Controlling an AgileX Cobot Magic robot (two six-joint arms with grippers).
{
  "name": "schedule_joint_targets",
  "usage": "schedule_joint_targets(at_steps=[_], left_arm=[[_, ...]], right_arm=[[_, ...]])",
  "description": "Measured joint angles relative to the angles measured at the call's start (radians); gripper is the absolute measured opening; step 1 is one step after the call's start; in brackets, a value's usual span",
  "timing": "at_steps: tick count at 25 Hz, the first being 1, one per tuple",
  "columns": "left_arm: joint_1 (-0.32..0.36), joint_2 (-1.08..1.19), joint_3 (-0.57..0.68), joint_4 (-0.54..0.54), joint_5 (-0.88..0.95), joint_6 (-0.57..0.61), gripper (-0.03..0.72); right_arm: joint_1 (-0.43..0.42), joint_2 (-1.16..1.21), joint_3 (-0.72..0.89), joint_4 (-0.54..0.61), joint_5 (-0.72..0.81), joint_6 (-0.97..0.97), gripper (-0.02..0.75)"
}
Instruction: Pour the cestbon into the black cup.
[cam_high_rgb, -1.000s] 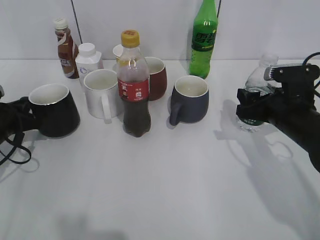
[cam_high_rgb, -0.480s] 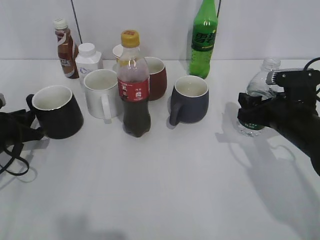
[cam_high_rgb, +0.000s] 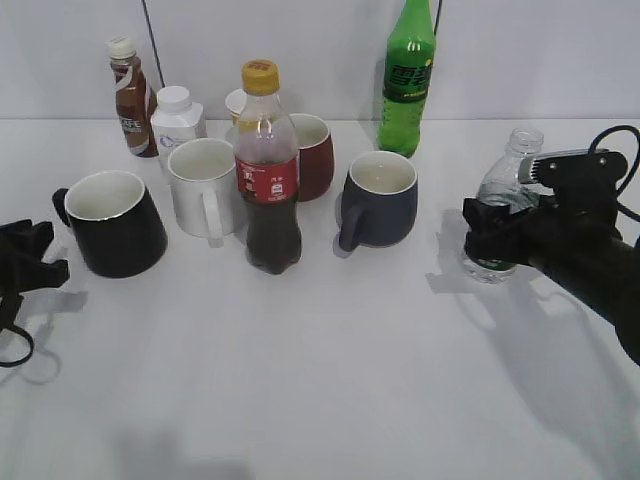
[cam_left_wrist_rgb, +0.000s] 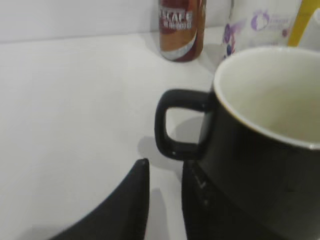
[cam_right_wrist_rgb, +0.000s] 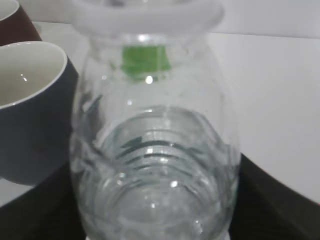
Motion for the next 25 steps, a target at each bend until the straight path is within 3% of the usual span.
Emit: schedule_joint_targets(at_steps=[5,15,19,25], left_arm=[[-0.001,-0.076,0.033,0.003,0.0,0.0,0.194],[-0.001,-0.302,0.058,0.008,0.035,-0.001,0.196],[-0.001,-0.478,0.042,-0.017,0.281,-0.038,0.196],[-0.001,-0.827,-0.133,-0.025,0.967,-0.062,0.224]], right_arm=[[0.0,0.001,0.0,-0.004,-0.018,0.0,0.598],[0.0,-0.111,-0.001,-0.002,-0.031,-0.014,0.614],[0.0,-0.272,-0.002,0.011,0.063,-0.052,0.614],[0.0,-0.603,-0.063,0.0,0.448,-0.086,0.614]])
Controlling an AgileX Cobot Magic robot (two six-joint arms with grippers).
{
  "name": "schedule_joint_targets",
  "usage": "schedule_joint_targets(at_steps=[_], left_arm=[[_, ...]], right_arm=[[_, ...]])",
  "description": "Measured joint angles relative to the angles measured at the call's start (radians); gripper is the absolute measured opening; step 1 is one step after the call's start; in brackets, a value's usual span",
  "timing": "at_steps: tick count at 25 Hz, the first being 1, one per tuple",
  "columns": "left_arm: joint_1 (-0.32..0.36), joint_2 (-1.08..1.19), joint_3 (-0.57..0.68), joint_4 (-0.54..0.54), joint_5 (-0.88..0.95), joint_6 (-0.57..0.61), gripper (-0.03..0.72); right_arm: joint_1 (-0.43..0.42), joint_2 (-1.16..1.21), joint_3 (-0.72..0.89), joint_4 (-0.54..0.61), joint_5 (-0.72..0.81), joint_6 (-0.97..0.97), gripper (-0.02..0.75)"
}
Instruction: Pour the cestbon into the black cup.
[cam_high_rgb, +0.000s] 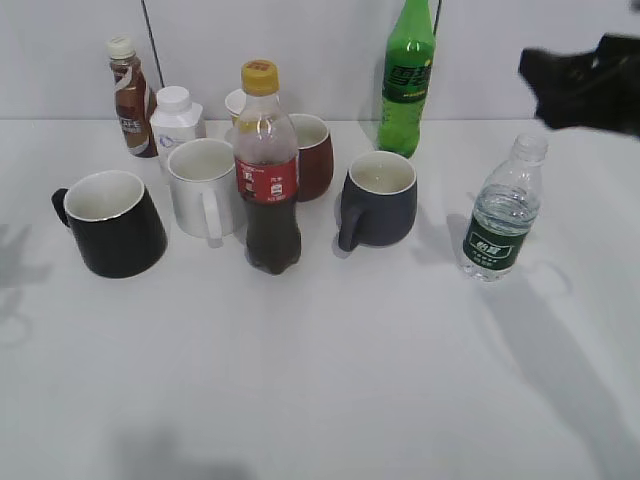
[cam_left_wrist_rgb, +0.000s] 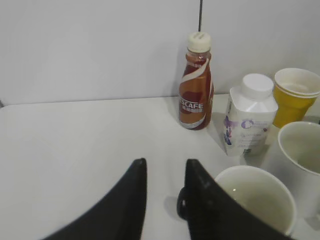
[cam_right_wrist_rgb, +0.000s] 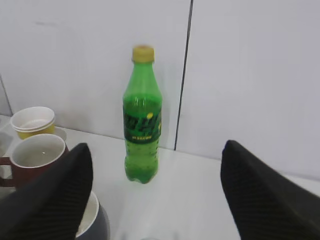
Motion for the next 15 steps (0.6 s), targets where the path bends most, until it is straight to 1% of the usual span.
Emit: schedule_joint_targets(at_steps=[2,5,7,10,15], left_arm=[[0.0,-0.128,-0.063,-0.021,0.224,0.0,0.299],[0.0,-0.296,-0.14,-0.074,0.5,-0.002,0.43],[0.0,-0.421,-0.174,-0.082,0.65,-0.002,0.48],[0.0,-0.566,-0.203,-0.091,0.833,-0.002,0.501],[0.0,-0.768,-0.208,-0.115,1.134,-0.002,0.503]], right_arm=[[0.0,-0.114,-0.035,-0.012,0.166,-0.019,0.614],[0.0,-0.27,-0.074,-0.029,0.388,-0.032,0.612],[0.0,-0.373,-0.08,-0.029,0.533,-0.034,0.61],[0.0,-0.549,-0.08,-0.029,0.797,-0.034,0.603],[0.0,-0.839,-0.08,-0.029,1.256,-0.034,0.599]])
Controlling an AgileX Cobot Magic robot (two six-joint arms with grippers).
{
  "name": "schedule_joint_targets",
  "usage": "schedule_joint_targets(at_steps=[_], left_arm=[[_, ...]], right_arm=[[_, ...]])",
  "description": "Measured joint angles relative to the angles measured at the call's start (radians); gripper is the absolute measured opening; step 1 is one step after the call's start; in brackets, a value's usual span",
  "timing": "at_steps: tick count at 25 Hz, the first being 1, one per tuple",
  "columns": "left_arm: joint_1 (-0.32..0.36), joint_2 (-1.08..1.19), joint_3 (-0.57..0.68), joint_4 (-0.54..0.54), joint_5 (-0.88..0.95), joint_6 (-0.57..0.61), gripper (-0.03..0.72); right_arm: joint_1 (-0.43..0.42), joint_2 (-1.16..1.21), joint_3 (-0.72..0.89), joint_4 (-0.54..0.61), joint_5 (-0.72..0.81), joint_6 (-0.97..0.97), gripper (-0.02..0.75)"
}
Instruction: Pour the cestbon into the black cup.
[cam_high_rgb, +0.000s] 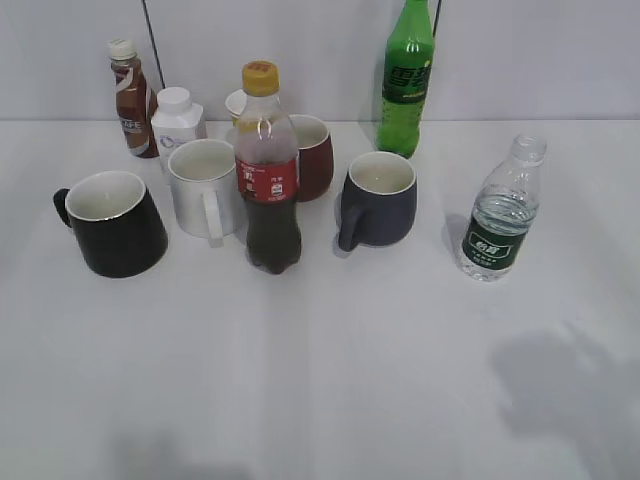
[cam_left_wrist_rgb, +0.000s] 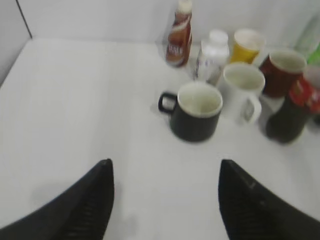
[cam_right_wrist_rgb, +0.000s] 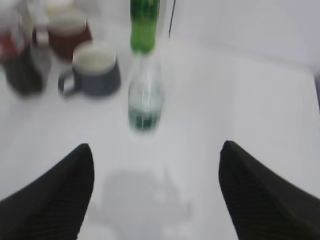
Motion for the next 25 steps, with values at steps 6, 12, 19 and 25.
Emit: schedule_joint_targets(at_steps=[6,12,19,25], left_arm=[[0.0,-0.162,0.017,0.042,0.182,0.0,0.489],[0.0,-0.282,0.151,0.049,0.206,0.0,0.487],[0.0,-0.314,0.178,0.042,0.178,0.0,0.48],[-0.007,-0.33,0.178,0.042,0.178,0.001,0.479]], right_arm=[[0.0,-0.271,0.016,-0.051,0.4,0.048,0.597],[0.0,-0.414,0.104,-0.081,0.486,0.056,0.594],[0.0,-0.413,0.136,-0.107,0.427,0.068,0.592],[0.0,-0.413,0.136,-0.108,0.421,0.069,0.592]])
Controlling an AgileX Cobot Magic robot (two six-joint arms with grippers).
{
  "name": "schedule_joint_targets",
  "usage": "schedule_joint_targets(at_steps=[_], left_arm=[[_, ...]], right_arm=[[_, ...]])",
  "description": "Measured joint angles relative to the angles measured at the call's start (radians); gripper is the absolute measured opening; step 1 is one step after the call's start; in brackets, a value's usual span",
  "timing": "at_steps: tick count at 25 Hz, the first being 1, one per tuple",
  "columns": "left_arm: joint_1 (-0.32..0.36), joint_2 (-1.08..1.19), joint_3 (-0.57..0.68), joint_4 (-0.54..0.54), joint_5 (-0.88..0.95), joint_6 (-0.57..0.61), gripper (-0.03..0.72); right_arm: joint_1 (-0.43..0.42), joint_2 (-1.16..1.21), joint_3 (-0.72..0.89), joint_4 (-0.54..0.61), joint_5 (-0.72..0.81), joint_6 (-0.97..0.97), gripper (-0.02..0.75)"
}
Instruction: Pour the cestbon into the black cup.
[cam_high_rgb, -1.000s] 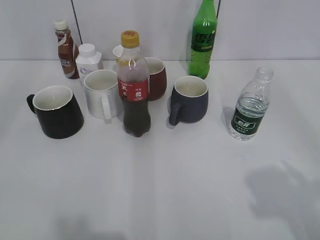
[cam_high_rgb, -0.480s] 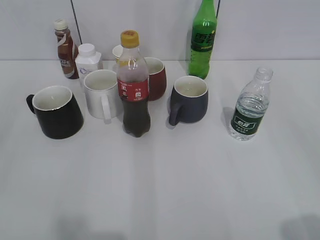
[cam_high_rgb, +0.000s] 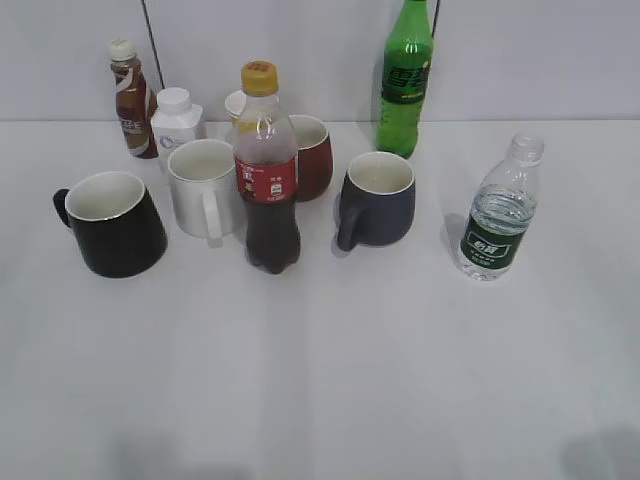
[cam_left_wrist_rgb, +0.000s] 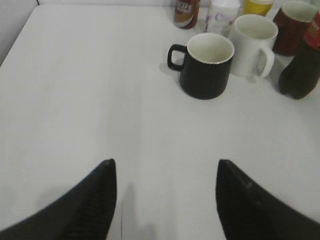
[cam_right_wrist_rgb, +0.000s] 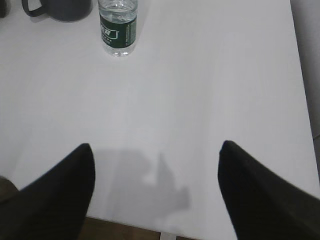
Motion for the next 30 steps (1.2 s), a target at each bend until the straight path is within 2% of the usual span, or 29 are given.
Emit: schedule_joint_targets(at_steps=[4,11,30], left_arm=[[-0.004,-0.058,0.0,0.0,-0.004,0.0,0.462],[-0.023,-0.064,0.0,0.0,-0.007,0.0,0.446],[-0.028,-0.064,0.0,0.0,-0.007,0.0,0.428]], right_arm=[[-0.005,-0.03,0.001,-0.001,0.0,0.0,0.592],[-0.129,-0.129,0.003,-0.002,0.0,0.002,0.592],[-0.132,-0.13,0.003,-0.001,-0.001,0.003,0.59]])
